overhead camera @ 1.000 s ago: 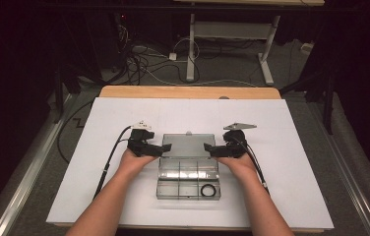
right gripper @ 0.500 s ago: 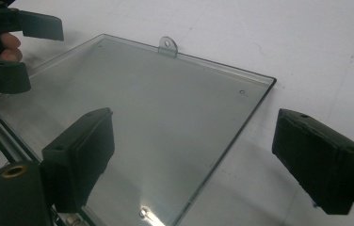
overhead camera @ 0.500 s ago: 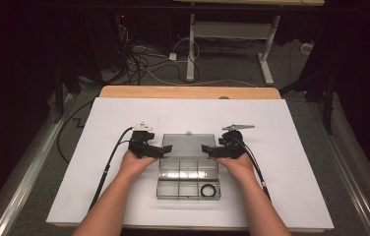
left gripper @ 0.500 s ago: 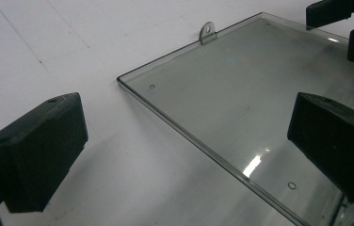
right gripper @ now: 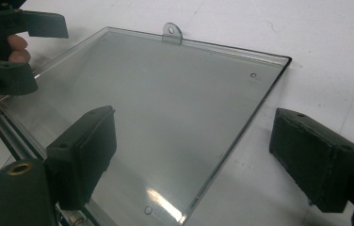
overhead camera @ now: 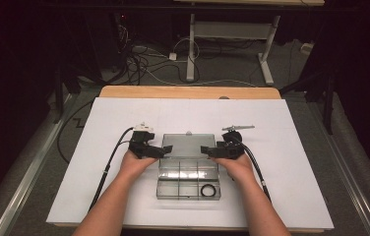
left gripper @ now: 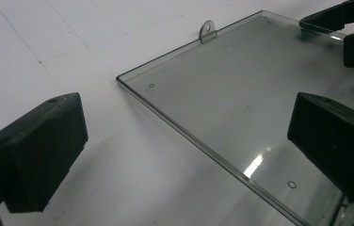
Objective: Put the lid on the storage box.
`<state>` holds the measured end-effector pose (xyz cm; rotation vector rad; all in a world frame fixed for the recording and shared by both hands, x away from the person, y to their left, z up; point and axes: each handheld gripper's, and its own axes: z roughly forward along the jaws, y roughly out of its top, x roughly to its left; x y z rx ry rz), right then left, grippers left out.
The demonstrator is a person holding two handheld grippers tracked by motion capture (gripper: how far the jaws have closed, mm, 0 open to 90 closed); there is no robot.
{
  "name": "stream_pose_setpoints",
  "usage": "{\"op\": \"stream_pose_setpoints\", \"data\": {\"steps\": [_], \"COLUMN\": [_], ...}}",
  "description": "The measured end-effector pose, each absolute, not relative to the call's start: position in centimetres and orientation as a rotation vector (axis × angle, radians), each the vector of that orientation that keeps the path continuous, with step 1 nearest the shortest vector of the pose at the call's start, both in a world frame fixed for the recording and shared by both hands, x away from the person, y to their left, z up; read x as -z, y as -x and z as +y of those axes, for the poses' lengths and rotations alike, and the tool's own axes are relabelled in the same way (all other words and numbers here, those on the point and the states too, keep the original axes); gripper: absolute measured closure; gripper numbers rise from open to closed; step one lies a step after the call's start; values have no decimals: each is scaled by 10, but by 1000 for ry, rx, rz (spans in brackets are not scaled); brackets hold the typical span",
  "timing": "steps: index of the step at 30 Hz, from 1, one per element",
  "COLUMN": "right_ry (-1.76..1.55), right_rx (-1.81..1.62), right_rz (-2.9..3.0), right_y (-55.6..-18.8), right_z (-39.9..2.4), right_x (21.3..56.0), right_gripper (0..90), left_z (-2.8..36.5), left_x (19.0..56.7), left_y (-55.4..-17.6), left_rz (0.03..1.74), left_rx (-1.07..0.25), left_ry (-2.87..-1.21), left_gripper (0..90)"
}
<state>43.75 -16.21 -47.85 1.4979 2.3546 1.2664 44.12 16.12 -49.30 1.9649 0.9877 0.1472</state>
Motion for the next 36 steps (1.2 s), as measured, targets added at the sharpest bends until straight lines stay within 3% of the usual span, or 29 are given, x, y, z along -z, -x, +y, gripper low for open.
{"op": "stream_pose_setpoints", "data": {"steps": [30,36], "right_ry": [-1432,-1369], "right_rx": [-1330,-1333], "right_rz": [2323,2279], "right_y": [-430,-425], "right_z": [-162,-164], "right_x": [474,469], "right_gripper": [310,382], "left_z": [161,164], "left_x": [486,481], "left_y": [-434,-433], "left_rz": [963,958], "left_rx": [-123,-135], "left_ry": [-1940,-1934], "left_gripper": [1,83]}}
